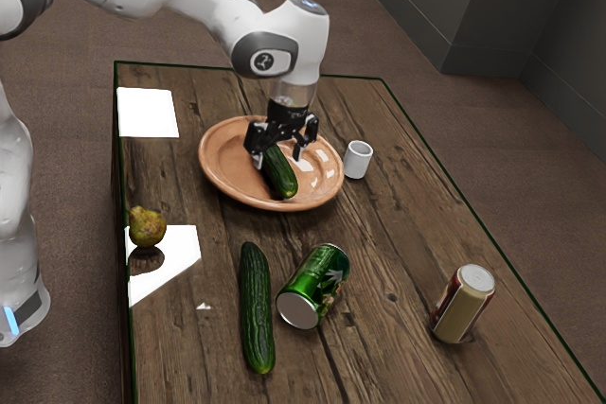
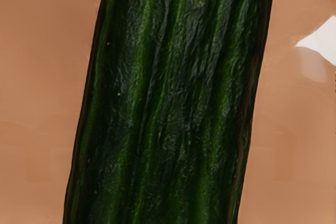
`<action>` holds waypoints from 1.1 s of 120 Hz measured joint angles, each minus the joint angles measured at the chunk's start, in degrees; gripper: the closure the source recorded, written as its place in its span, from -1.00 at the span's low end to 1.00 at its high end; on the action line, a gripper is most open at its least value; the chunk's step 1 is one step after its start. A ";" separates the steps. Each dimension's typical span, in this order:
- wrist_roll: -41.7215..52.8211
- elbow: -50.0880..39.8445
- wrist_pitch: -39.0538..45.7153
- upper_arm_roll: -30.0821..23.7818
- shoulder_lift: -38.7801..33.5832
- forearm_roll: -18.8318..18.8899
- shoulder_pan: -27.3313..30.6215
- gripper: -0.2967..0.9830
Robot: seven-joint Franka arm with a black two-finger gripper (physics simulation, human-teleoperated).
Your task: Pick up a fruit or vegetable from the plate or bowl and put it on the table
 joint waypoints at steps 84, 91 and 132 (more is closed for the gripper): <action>-2.44 0.00 1.10 0.02 1.07 0.00 0.02 0.06; -2.50 0.08 0.60 -0.14 0.39 -0.02 0.01 0.15; -2.79 20.91 -11.39 1.76 2.32 1.06 1.92 0.20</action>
